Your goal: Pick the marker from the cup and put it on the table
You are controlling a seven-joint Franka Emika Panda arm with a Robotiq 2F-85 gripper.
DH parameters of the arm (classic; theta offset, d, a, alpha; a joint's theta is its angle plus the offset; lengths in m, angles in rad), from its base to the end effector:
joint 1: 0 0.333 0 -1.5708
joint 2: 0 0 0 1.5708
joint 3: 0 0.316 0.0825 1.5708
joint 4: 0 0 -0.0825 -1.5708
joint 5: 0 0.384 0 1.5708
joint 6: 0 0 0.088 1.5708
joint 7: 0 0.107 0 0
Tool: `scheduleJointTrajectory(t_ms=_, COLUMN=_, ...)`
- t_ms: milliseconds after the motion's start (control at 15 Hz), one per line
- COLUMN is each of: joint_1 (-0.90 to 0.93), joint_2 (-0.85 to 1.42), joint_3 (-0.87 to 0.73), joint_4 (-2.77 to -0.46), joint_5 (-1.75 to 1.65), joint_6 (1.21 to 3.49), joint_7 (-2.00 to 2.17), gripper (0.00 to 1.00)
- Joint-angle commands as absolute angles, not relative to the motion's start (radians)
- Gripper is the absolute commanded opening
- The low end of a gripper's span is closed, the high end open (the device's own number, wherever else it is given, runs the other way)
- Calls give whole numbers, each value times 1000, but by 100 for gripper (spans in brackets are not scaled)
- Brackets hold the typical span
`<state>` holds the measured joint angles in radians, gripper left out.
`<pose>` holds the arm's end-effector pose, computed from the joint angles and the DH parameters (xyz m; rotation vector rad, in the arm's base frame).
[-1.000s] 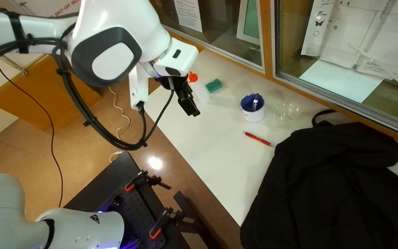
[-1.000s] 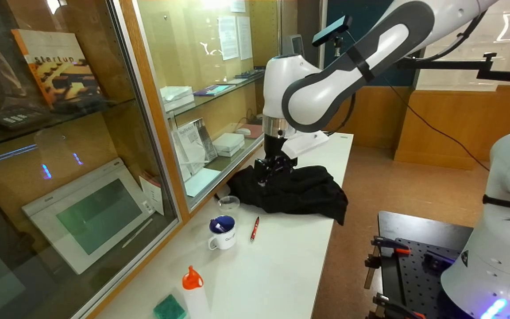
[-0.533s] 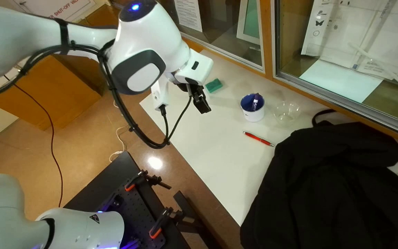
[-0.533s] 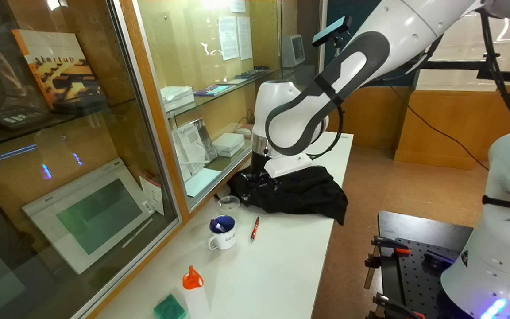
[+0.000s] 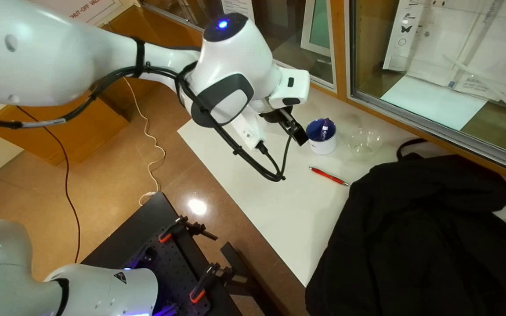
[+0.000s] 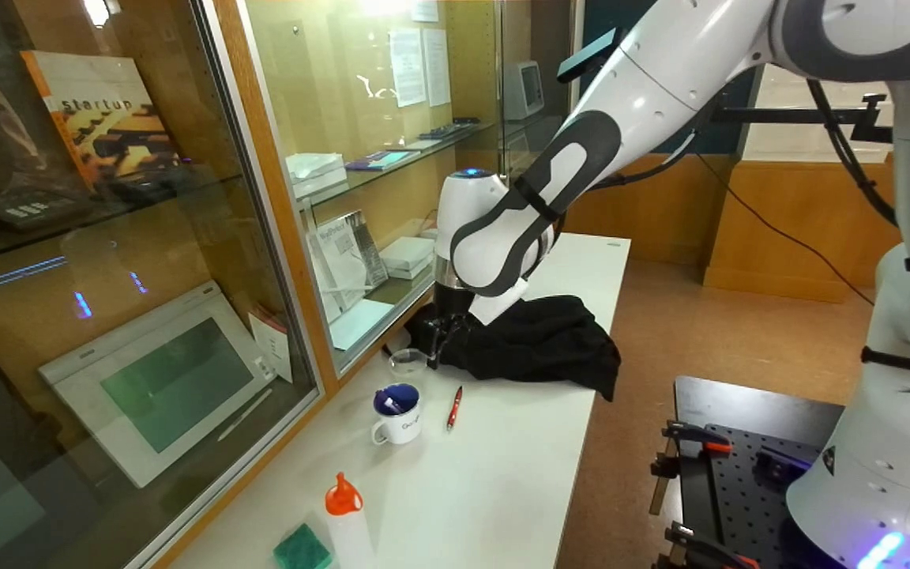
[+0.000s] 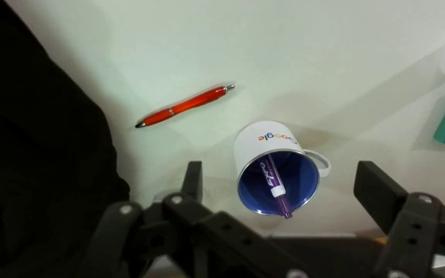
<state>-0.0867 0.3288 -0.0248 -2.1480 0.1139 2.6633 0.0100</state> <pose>0.5841 -0.0685 0.2652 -3.0656 0.3318 -0.2925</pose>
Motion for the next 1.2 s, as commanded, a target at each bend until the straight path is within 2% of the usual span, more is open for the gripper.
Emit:
scheduleJointTrajectory(t_ms=0, joint_1=-115, joint_2=428, joint_3=-25, joint_4=-2022, joint_5=50, joint_6=2635, joint_7=-143, gripper=100)
scheduleJointTrajectory(t_ms=67, joint_1=-104, joint_2=376, joint_3=-25, joint_4=-2096, joint_5=80, joint_6=2661, joint_7=-75, gripper=100)
scheduleJointTrajectory(t_ms=333, joint_1=-117, joint_2=429, joint_3=-23, joint_4=-2041, joint_5=58, joint_6=2661, joint_7=-127, gripper=100)
scheduleJointTrajectory(t_ms=733, joint_1=-192, joint_2=527, joint_3=71, joint_4=-1956, joint_5=142, joint_6=2680, joint_7=-270, gripper=100)
scheduleJointTrajectory(t_ms=800, joint_1=-201, joint_2=543, joint_3=80, joint_4=-1940, joint_5=140, joint_6=2674, joint_7=-294, gripper=98)
scheduleJointTrajectory(t_ms=1000, joint_1=-216, joint_2=594, joint_3=89, joint_4=-1886, joint_5=120, joint_6=2666, joint_7=-342, gripper=80)
scheduleJointTrajectory(t_ms=1133, joint_1=-223, joint_2=626, joint_3=94, joint_4=-1849, joint_5=113, joint_6=2665, joint_7=-371, gripper=75)
